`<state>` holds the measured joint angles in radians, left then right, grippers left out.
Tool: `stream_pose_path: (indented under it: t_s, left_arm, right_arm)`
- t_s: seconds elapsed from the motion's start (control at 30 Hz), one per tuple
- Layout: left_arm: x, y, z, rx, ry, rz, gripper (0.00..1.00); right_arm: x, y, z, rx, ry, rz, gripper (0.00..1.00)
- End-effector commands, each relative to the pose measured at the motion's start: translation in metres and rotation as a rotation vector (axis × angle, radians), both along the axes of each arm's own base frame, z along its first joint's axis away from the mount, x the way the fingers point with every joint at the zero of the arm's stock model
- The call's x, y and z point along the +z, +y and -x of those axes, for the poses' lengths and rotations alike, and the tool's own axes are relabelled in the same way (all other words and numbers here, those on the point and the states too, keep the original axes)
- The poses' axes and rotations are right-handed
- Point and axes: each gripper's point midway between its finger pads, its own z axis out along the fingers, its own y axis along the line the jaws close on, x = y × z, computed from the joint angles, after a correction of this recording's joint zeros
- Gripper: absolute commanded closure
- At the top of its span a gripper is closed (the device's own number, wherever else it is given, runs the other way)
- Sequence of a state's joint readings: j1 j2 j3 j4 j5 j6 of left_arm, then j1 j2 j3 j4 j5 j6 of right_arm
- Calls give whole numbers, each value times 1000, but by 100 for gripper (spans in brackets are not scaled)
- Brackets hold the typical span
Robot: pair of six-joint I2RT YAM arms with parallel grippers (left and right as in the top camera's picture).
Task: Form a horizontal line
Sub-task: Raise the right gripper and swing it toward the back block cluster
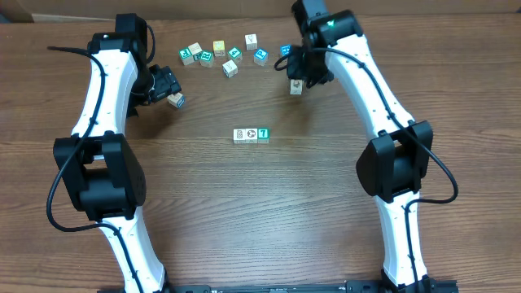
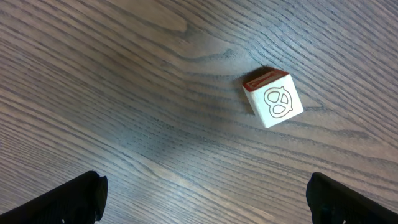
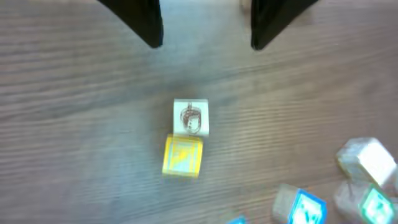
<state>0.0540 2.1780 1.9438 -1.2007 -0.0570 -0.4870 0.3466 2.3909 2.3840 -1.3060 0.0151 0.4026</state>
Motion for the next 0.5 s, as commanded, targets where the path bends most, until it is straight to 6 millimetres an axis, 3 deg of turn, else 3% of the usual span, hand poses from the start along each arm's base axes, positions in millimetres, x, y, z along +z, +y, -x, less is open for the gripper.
stream_pose_path:
  t_s: [0.0, 0.1, 0.47]
  left_arm:
    - [0, -3, -4, -16, -6, -6, 0]
    - [0, -3, -4, -16, -6, -6, 0]
    - [0, -3, -4, -16, -6, -6, 0]
  right_arm:
    - [3, 0, -8, 11, -55, 47, 45]
    - [-4, -1, -17, 12, -86, 60, 39]
    - [-47, -6, -33, 30, -139, 95, 38]
